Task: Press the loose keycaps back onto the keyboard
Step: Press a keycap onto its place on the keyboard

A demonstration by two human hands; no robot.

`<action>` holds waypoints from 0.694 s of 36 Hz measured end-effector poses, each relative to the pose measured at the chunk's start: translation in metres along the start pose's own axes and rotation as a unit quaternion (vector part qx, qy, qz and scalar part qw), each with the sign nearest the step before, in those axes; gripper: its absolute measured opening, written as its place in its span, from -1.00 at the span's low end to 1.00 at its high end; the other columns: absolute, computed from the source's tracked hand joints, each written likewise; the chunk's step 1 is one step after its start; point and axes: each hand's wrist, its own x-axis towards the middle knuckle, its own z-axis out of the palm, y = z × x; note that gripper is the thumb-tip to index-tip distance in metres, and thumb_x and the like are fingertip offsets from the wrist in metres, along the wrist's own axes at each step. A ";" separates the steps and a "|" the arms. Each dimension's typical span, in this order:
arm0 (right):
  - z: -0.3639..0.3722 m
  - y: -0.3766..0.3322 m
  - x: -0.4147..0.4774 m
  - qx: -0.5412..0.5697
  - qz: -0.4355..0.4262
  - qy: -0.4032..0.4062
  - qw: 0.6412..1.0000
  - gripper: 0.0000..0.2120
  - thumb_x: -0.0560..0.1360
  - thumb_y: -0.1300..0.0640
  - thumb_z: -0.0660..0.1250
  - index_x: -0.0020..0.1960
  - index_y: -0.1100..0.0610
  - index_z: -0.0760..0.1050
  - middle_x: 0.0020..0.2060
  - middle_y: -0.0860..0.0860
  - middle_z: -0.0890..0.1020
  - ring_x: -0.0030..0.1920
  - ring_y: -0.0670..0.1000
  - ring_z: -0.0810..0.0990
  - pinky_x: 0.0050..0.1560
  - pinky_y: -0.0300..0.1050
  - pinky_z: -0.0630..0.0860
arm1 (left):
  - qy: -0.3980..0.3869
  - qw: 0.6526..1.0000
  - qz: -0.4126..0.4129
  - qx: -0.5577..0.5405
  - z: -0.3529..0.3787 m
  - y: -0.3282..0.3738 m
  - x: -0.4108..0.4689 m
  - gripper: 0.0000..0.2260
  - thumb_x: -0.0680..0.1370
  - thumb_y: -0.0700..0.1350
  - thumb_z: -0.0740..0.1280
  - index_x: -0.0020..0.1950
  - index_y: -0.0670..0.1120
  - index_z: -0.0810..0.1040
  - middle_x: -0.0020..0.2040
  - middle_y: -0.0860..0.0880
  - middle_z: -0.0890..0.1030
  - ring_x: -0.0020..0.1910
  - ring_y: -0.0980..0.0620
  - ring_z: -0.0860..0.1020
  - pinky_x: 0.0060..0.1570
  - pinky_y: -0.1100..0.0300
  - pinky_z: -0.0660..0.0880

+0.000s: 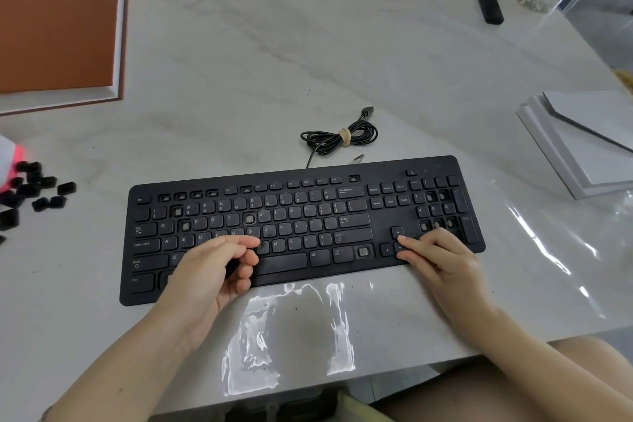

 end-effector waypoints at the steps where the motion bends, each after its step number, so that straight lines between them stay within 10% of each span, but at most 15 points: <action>1: 0.000 0.000 0.000 0.006 0.008 -0.002 1.000 -0.73 0.43 0.10 0.32 -0.01 0.27 0.63 -0.30 0.00 0.50 -0.25 -0.16 0.44 -0.13 -0.36 0.41 | 0.000 1.000 0.000 0.000 0.000 0.000 0.000 -0.77 0.56 -0.37 0.12 -0.11 -0.24 0.56 -0.45 -0.03 0.49 -0.49 0.10 0.37 -0.56 0.33 0.35; 25: 0.000 -0.002 0.006 0.031 0.052 0.008 0.998 -0.78 0.33 0.22 0.41 -0.02 0.14 0.63 -0.30 -0.09 0.46 -0.22 -0.25 0.44 -0.14 -0.46 0.34 | 0.004 1.000 0.006 0.010 0.000 -0.001 0.001 -0.78 0.55 -0.37 0.13 -0.10 -0.23 0.56 -0.41 -0.04 0.49 -0.48 0.10 0.38 -0.54 0.33 0.38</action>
